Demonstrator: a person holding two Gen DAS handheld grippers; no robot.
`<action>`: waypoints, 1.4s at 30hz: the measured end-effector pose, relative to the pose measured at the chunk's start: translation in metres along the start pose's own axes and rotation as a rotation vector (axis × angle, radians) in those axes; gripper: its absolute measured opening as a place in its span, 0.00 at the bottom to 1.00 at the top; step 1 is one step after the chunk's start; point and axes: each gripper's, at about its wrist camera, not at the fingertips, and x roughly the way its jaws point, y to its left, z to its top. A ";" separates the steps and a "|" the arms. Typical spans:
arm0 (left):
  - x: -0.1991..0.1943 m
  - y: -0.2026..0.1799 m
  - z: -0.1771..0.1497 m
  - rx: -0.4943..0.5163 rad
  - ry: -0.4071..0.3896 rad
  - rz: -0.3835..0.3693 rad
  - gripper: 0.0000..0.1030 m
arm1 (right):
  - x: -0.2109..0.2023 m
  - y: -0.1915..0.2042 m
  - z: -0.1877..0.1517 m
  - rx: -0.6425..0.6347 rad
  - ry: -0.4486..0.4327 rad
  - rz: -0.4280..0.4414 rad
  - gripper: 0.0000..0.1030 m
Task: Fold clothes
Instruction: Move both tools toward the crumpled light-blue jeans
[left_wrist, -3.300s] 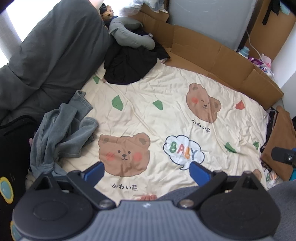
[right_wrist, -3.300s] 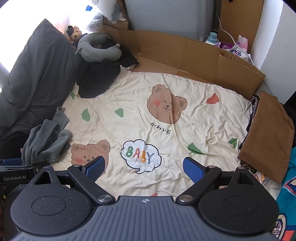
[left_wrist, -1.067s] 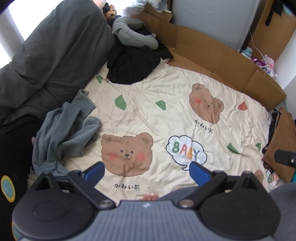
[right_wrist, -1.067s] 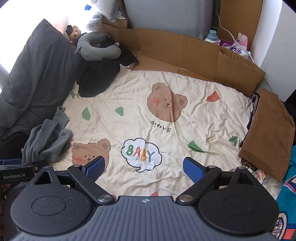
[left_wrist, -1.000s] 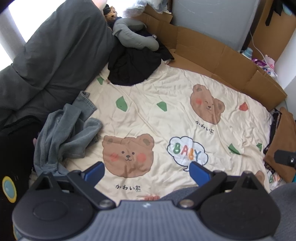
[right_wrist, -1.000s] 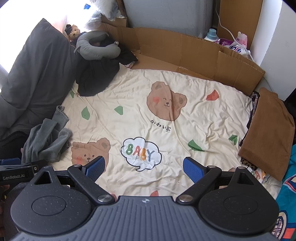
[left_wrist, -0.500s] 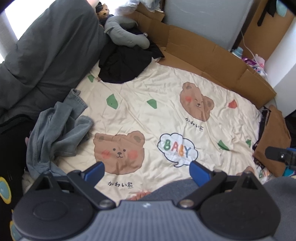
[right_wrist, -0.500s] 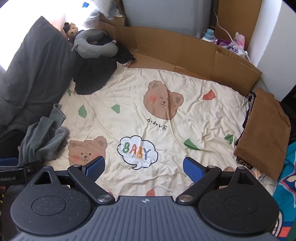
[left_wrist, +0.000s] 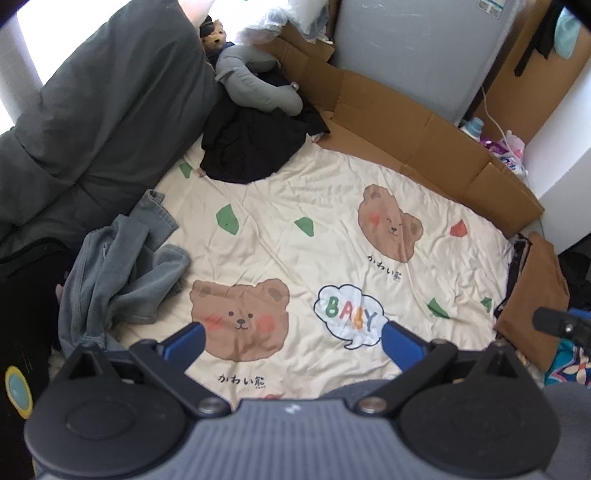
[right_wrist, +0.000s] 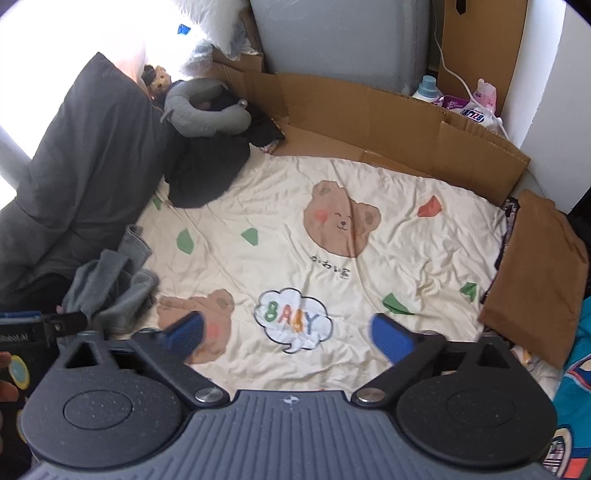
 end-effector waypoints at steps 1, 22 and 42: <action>0.000 0.002 0.001 -0.008 0.000 0.000 1.00 | 0.001 0.000 0.001 0.005 0.001 0.004 1.00; 0.023 0.046 0.028 -0.091 -0.008 0.025 1.00 | 0.032 0.006 0.030 0.013 0.011 0.028 1.00; 0.066 0.117 0.042 -0.197 0.029 0.074 0.99 | 0.086 0.009 0.060 0.023 0.022 0.003 1.00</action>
